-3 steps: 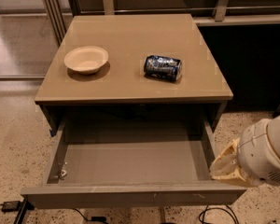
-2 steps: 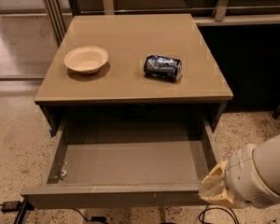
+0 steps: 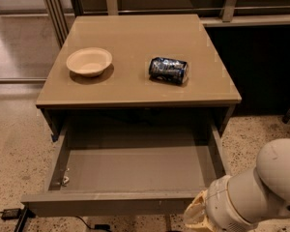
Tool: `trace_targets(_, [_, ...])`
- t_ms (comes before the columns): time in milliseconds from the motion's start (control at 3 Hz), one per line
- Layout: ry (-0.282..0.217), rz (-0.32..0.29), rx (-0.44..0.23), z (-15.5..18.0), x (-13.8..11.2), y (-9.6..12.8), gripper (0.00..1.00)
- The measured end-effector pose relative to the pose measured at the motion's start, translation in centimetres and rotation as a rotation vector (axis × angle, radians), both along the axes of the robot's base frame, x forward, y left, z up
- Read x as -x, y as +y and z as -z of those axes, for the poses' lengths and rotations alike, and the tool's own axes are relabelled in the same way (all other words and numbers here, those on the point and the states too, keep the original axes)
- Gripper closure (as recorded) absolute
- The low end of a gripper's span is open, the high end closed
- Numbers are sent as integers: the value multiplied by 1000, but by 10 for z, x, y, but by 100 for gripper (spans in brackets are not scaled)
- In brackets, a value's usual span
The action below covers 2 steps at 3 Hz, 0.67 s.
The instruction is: Close top drawer
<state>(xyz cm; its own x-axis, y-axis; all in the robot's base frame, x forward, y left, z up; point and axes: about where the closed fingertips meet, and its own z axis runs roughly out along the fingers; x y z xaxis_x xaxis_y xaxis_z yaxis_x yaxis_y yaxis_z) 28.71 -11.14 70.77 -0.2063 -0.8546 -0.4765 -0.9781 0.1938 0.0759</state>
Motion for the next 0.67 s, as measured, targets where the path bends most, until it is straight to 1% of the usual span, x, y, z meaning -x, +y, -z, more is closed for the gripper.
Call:
trace_targets(333, [-7,-45,-4,24,-6,22,100])
trace_targets(667, [-18,-70,10,43,-15,36,100])
